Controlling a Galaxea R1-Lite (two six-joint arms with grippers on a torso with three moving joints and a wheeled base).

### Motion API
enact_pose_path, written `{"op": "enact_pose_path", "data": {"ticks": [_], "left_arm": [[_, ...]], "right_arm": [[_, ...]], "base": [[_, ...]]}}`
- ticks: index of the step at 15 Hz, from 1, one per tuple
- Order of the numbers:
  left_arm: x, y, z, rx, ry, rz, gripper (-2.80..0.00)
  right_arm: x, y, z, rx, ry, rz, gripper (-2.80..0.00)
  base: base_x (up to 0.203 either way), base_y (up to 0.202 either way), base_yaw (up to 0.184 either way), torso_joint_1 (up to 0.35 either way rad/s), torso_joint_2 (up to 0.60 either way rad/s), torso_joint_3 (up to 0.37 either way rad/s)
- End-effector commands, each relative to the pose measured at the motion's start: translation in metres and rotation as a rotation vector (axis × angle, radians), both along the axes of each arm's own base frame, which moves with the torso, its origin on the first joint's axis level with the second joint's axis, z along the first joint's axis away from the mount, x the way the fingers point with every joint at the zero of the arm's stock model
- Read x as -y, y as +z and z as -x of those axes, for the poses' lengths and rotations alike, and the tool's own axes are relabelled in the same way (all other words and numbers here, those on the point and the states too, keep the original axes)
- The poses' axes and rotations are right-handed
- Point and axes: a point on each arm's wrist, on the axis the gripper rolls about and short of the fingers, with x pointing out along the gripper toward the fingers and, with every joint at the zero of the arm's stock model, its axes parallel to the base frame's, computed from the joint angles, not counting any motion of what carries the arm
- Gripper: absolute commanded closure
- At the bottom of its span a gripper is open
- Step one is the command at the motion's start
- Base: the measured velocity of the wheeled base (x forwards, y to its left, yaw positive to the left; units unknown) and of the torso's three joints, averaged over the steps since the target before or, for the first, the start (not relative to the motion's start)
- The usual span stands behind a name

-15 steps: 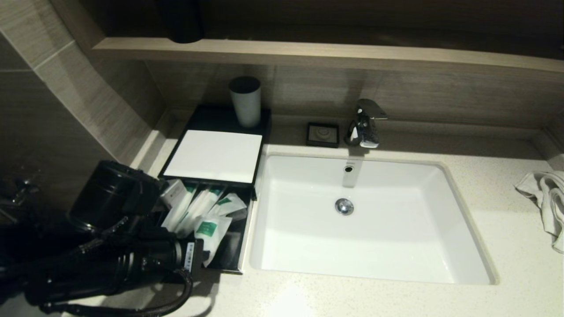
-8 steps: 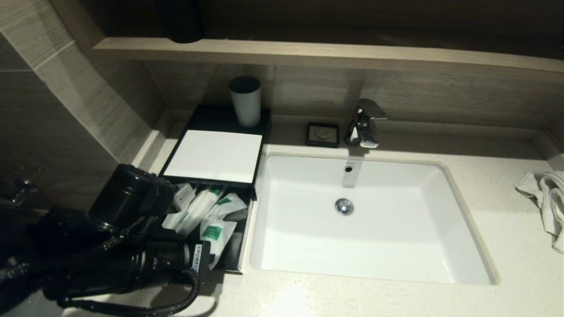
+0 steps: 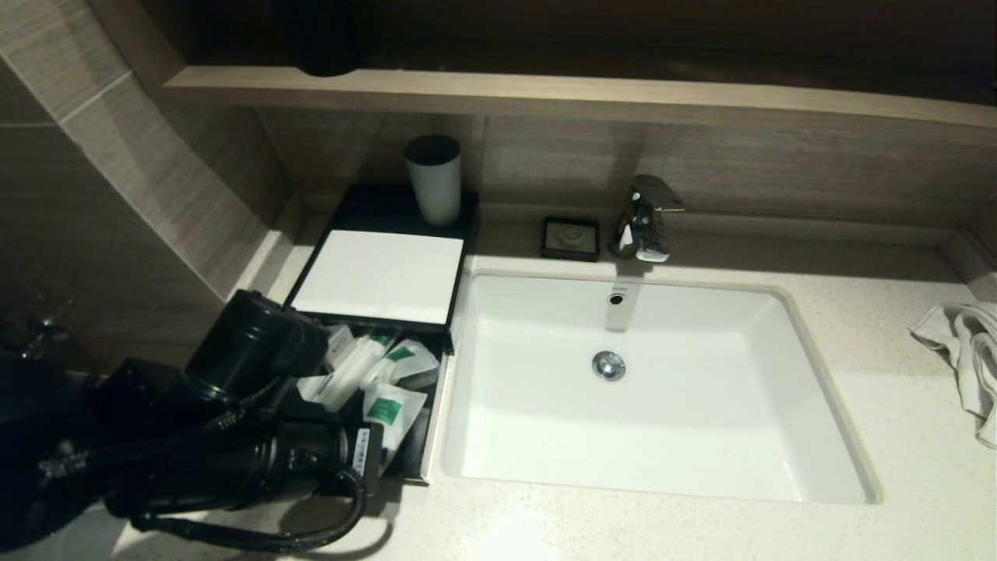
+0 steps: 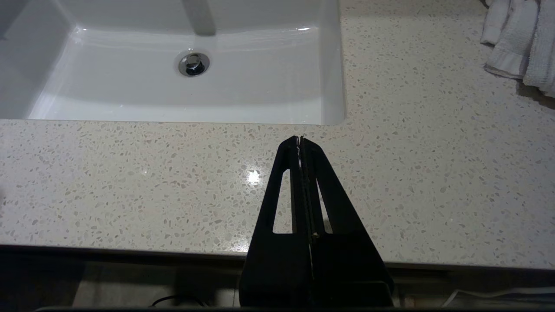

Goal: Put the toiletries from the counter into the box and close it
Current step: Place the bathroom toiletry into the drawer

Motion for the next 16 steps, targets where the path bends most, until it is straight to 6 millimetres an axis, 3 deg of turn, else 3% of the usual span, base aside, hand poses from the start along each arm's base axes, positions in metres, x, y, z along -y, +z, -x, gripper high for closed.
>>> {"op": "enact_pose_path", "data": {"ticks": [1, 16], "left_arm": [[0.002, -0.003, -0.004, -0.013, 0.003, -0.006, 0.0], [0.002, -0.01, -0.023, 0.015, 0.055, 0.017, 0.0]], "right_arm": [[0.0, 0.0, 0.0, -0.001, 0.0, 0.0, 0.0], [0.0, 0.0, 0.0, -0.003, 0.0, 0.0, 0.0]], "base": [[0.0, 0.0, 0.0, 0.0, 0.0, 0.0], [0.0, 0.0, 0.0, 0.0, 0.0, 0.0]]}}
